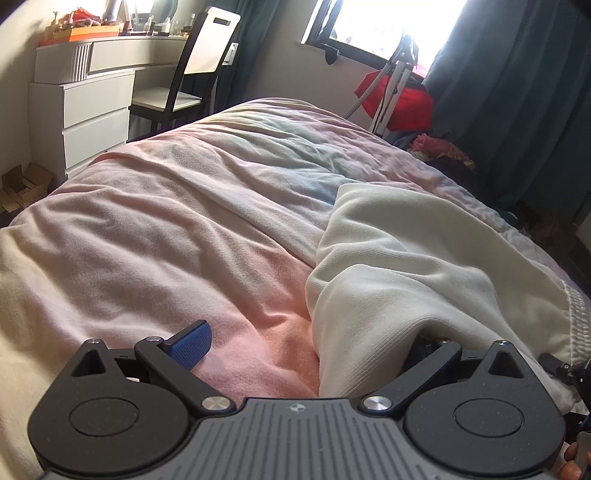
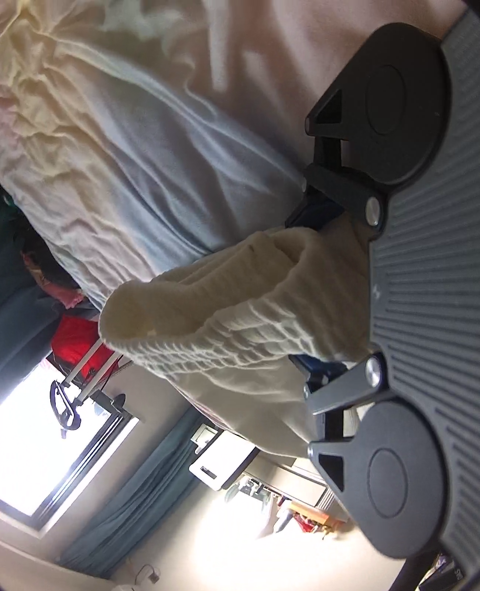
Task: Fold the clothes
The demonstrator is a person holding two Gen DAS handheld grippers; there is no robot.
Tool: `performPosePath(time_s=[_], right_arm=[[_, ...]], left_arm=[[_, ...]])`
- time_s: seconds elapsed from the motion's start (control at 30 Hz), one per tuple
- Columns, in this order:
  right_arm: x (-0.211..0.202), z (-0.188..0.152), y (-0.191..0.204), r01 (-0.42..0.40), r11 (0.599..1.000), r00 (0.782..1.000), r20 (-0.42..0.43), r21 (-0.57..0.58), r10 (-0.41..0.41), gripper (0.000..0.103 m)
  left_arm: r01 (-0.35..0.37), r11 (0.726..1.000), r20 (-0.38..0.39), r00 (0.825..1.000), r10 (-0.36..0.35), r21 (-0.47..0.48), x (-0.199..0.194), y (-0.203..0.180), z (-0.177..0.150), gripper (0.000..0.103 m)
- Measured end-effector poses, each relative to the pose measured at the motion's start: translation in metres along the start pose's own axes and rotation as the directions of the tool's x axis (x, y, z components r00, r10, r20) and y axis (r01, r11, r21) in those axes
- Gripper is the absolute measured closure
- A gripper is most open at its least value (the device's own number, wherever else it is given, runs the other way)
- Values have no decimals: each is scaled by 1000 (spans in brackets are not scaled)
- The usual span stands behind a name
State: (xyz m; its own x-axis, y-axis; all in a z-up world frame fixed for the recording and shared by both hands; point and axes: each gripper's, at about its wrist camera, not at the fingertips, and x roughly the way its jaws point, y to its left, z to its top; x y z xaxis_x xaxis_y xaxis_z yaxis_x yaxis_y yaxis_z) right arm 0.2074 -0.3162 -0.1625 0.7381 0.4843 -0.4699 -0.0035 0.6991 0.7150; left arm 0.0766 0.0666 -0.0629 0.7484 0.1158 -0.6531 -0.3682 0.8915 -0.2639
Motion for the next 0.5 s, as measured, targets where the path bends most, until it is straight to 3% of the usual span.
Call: performPosePath(time_s=[0.1, 0.2, 0.27, 0.4, 0.5], right_arm=[[-4, 1, 7, -12, 1000, 1000, 6, -13, 12, 33], [-18, 2, 22, -27, 997, 998, 48, -71, 31, 49], [-27, 3, 35, -11, 992, 997, 79, -123, 21, 65], [-38, 0, 53, 57, 980, 989, 146, -191, -29, 70], [-44, 2, 56, 68, 983, 982, 185, -173, -35, 72]], left_arm=[[-4, 1000, 9, 1000, 4, 22, -1, -2, 0, 1], [20, 999, -3, 1000, -20, 31, -4, -3, 1, 5], [95, 995, -46, 994, -95, -1, -10, 2, 2, 7], [304, 940, -54, 947, -316, -154, -27, 22, 3, 4], [430, 861, -28, 891, -453, -272, -25, 37, 6, 1]])
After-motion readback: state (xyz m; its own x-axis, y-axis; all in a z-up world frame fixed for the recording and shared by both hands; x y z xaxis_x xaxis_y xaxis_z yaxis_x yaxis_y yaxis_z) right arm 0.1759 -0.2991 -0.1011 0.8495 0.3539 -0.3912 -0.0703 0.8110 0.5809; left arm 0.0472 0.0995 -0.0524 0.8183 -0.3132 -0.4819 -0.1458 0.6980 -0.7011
